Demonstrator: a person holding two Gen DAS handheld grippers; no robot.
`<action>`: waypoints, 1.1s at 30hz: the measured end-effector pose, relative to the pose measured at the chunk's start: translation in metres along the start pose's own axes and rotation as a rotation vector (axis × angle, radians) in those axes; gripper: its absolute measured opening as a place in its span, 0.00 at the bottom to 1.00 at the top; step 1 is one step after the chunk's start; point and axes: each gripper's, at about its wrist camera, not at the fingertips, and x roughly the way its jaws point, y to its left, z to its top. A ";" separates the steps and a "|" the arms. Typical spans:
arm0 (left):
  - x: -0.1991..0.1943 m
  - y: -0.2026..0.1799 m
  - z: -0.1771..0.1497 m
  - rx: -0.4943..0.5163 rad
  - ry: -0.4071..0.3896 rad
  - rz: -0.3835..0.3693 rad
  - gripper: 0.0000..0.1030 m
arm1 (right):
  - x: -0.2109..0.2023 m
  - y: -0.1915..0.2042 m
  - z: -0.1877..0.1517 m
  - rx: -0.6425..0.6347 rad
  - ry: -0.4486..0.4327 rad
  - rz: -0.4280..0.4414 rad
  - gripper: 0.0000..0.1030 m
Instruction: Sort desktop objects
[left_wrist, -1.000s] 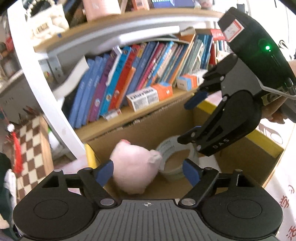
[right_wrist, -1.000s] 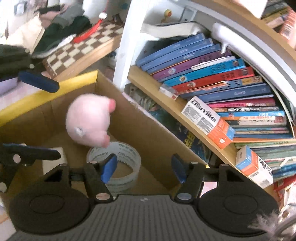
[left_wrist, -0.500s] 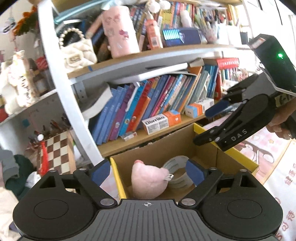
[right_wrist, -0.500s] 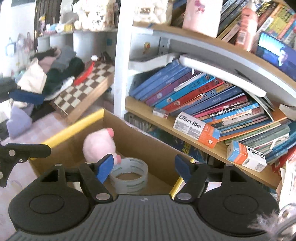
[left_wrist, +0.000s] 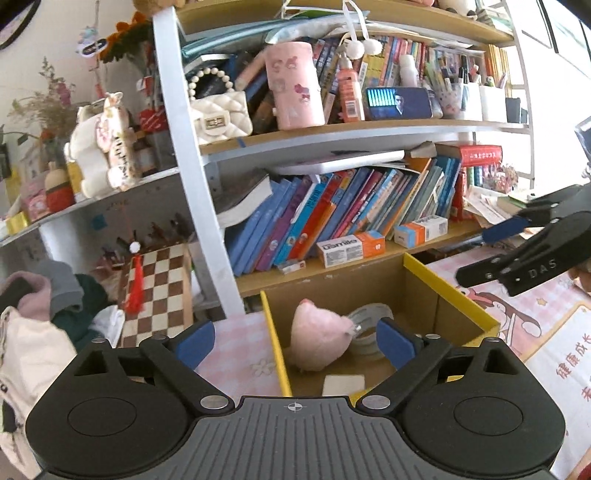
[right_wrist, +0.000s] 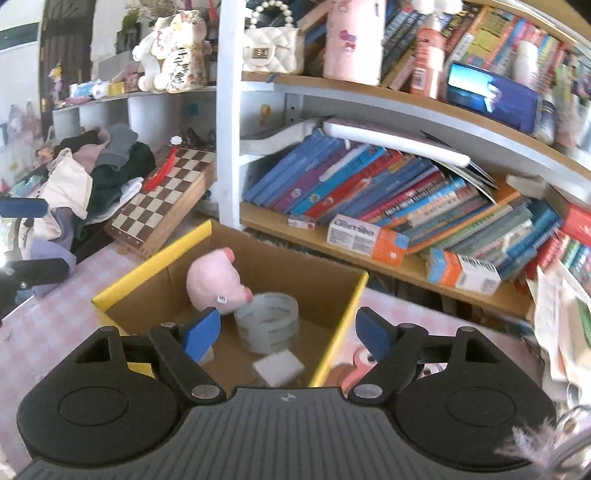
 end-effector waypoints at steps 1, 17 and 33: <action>-0.003 0.000 -0.003 0.000 0.002 0.002 0.93 | -0.003 0.001 -0.004 0.010 0.005 -0.008 0.78; -0.063 0.009 -0.052 -0.017 0.056 -0.029 0.94 | -0.070 0.050 -0.076 0.131 0.073 -0.096 0.82; -0.106 0.012 -0.103 -0.052 0.125 -0.049 0.94 | -0.104 0.109 -0.139 0.180 0.134 -0.174 0.88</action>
